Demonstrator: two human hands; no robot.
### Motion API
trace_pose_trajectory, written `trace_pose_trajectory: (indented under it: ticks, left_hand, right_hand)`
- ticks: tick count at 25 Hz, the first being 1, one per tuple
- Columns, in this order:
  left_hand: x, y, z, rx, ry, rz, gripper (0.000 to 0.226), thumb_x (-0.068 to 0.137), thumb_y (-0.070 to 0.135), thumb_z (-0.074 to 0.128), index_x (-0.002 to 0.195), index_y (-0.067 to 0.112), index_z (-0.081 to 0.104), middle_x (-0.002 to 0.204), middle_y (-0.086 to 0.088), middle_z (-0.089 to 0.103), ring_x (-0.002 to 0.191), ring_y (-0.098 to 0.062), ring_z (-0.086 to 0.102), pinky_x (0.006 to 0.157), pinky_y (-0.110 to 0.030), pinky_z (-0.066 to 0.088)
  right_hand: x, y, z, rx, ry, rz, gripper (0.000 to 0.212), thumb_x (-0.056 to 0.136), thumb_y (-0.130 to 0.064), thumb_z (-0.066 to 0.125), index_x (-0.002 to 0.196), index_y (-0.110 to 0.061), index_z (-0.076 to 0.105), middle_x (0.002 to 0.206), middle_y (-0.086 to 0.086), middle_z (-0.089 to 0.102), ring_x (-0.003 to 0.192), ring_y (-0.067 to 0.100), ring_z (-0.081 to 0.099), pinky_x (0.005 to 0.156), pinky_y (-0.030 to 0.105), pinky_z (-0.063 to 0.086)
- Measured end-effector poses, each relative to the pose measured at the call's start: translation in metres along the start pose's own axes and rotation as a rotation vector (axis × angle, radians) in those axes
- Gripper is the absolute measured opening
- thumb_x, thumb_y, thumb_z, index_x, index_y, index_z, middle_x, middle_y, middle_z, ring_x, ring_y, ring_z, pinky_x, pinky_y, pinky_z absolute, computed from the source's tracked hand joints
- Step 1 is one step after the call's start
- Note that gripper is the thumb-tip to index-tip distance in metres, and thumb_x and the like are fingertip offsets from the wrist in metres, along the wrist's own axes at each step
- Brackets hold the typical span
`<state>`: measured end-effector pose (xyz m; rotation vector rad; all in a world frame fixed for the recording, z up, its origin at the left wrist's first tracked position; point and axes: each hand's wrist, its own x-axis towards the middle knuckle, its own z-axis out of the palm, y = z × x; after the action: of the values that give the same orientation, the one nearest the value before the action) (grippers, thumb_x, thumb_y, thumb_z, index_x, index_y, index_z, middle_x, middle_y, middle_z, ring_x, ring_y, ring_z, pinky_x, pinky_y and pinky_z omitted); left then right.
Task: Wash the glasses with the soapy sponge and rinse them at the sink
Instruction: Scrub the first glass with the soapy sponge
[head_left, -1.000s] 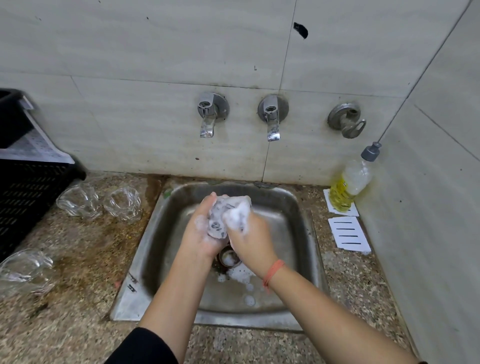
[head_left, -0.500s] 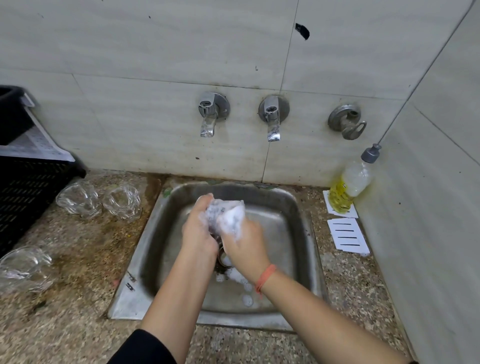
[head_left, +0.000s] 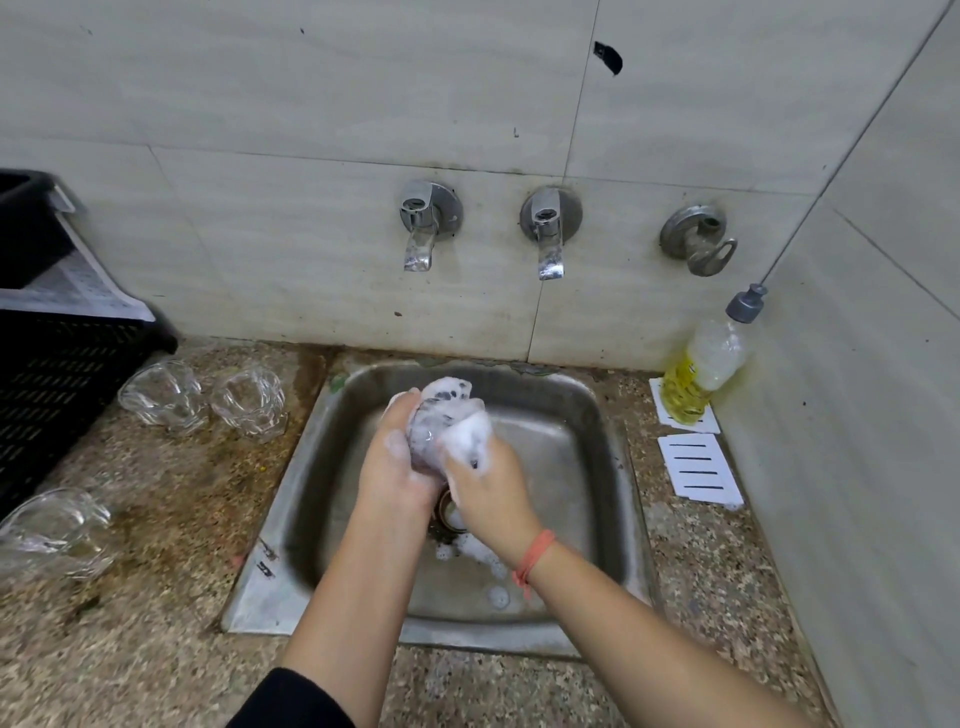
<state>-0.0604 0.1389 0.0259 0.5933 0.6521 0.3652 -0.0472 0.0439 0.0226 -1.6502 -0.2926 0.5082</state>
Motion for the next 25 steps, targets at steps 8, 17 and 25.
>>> trace_pose_trajectory:
  ticks: [8, 17, 25]
  left_hand:
    - [-0.001, 0.010, 0.008, 0.004, -0.090, -0.051, 0.029, 0.089, 0.024, 0.061, 0.068, 0.005, 0.065, 0.074, -0.015, 0.067, 0.067, -0.027, 0.068, 0.070, -0.038, 0.055]
    - [-0.002, 0.013, -0.007, -0.013, -0.417, -0.040, 0.043, 0.050, 0.020, 0.089, 0.087, 0.009, 0.070, 0.091, -0.010, 0.067, 0.089, -0.022, 0.066, 0.080, -0.036, 0.056]
    - [-0.013, 0.003, 0.007, 0.163, -0.194, -0.032, 0.038, 0.094, 0.022, 0.051, 0.063, 0.016, 0.073, 0.073, -0.007, 0.072, 0.070, -0.019, 0.069, 0.068, -0.030, 0.057]
  right_hand:
    - [0.007, -0.012, -0.004, 0.271, -0.049, 0.062, 0.009, 0.089, -0.007, 0.054, 0.096, -0.005, 0.059, 0.098, 0.020, 0.069, 0.081, 0.026, 0.062, 0.070, 0.037, 0.049]
    - [0.001, -0.026, -0.025, 0.830, -0.380, 0.191, 0.042, 0.095, -0.022, 0.053, 0.128, 0.004, 0.052, 0.125, 0.018, 0.061, 0.121, 0.024, 0.057, 0.105, 0.035, 0.043]
    - [0.002, -0.010, -0.019, 0.119, -0.102, -0.038, 0.032, 0.095, -0.029, 0.050, 0.111, -0.004, 0.062, 0.104, 0.011, 0.071, 0.098, 0.021, 0.067, 0.088, 0.038, 0.054]
